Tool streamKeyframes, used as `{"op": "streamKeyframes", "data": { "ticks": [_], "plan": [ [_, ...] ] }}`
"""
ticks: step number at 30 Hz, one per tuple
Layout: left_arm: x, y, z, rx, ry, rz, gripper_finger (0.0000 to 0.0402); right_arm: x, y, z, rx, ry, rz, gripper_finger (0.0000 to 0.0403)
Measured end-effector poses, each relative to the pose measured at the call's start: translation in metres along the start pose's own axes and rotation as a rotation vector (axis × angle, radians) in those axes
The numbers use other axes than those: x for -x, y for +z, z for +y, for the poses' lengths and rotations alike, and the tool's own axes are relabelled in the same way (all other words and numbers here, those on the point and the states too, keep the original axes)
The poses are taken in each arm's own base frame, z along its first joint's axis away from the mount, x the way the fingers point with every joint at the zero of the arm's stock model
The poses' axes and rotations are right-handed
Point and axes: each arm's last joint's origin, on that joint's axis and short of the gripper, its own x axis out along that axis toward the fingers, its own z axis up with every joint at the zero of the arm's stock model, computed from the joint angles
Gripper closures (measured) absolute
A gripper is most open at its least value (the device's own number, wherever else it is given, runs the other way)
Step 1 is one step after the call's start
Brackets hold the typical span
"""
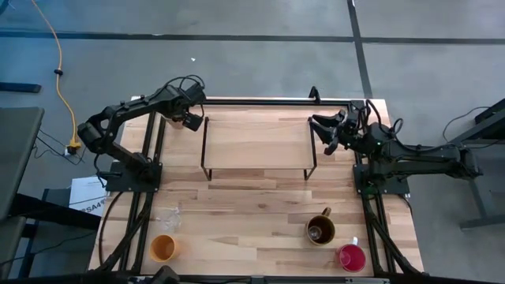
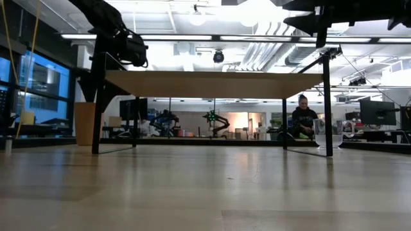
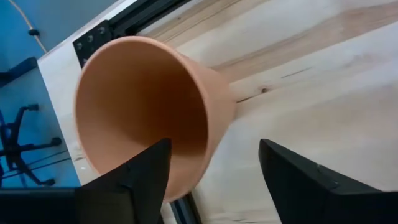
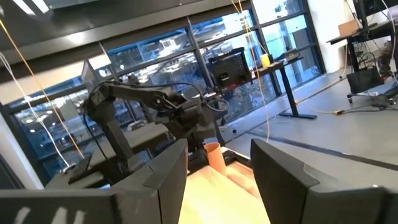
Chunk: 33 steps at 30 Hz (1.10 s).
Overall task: Stack small to large cups/mugs on shelf
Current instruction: Put the brown cup on the shelf
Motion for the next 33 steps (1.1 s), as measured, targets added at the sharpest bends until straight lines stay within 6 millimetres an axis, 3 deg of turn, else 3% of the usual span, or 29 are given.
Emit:
{"op": "streamKeyframes", "data": {
  "ticks": [4,11,20,26,33],
  "plan": [
    [0.000,0.001,0.000,0.010,-0.003,-0.008,0.0239,0.000,0.001,0.000,-0.003,0.004,-0.012,0.0236],
    [0.000,0.001,0.000,0.014,0.002,-0.013,0.0388,0.000,0.003,0.001,-0.005,0.010,-0.029,0.0236],
    [0.008,-0.002,0.004,0.011,-0.011,-0.016,0.0395,0.000,0.003,0.001,0.000,0.010,-0.030,0.0236],
    [0.047,0.001,0.022,0.043,-0.054,-0.055,0.0397,0.000,0.003,0.001,0.000,0.010,-0.030,0.0236],
    [0.126,0.014,0.055,0.175,-0.230,-0.301,0.0399,0.000,0.003,0.001,0.001,0.010,-0.029,0.0236]
  ]
}}
